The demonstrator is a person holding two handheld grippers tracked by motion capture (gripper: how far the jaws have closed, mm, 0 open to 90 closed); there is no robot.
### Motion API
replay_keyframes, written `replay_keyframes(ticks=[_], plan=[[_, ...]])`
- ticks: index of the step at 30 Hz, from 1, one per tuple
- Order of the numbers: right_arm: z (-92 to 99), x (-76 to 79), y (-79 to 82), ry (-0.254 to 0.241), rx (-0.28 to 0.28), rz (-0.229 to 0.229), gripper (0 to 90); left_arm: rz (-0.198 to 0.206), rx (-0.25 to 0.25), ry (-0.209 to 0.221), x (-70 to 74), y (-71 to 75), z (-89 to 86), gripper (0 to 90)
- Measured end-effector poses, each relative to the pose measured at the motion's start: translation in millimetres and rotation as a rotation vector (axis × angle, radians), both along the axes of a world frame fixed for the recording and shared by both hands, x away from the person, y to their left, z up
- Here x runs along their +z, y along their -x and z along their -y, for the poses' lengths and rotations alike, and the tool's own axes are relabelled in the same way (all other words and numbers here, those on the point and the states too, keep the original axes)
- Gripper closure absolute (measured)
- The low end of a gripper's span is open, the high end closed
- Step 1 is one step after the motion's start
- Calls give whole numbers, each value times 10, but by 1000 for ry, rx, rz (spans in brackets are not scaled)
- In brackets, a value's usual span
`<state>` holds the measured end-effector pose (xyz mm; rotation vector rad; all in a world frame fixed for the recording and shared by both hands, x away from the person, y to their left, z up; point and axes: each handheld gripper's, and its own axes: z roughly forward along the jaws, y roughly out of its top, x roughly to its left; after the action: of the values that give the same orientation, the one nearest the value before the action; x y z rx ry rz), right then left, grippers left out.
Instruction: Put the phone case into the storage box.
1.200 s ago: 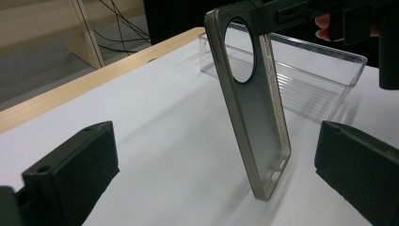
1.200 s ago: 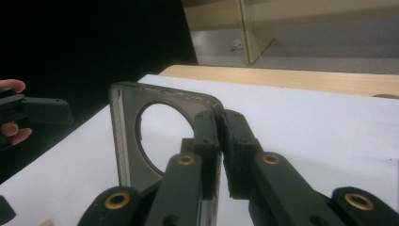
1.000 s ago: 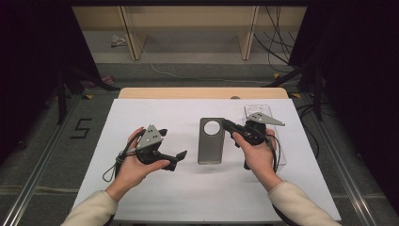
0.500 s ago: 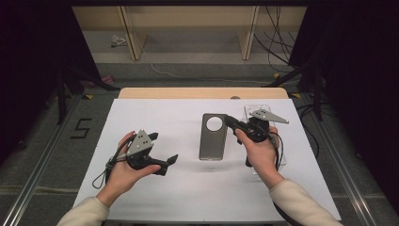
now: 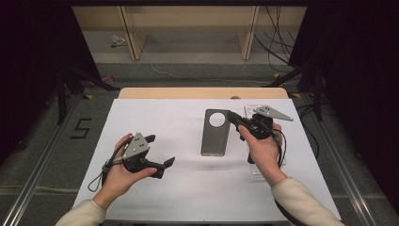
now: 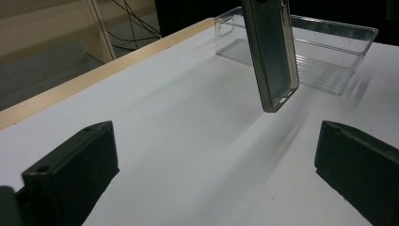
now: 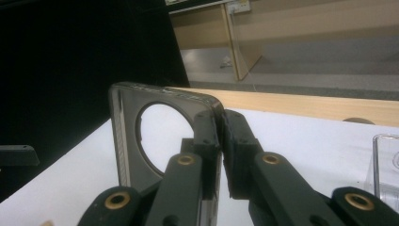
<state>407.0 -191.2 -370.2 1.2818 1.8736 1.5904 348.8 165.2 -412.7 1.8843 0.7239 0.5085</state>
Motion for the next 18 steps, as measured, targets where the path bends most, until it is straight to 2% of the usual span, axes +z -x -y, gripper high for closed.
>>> replay_keyframes(ticks=[18], plan=[[94, 88, -42, -10, -25, 20, 854, -7, -4, -13, -38, 46, -65, 0]])
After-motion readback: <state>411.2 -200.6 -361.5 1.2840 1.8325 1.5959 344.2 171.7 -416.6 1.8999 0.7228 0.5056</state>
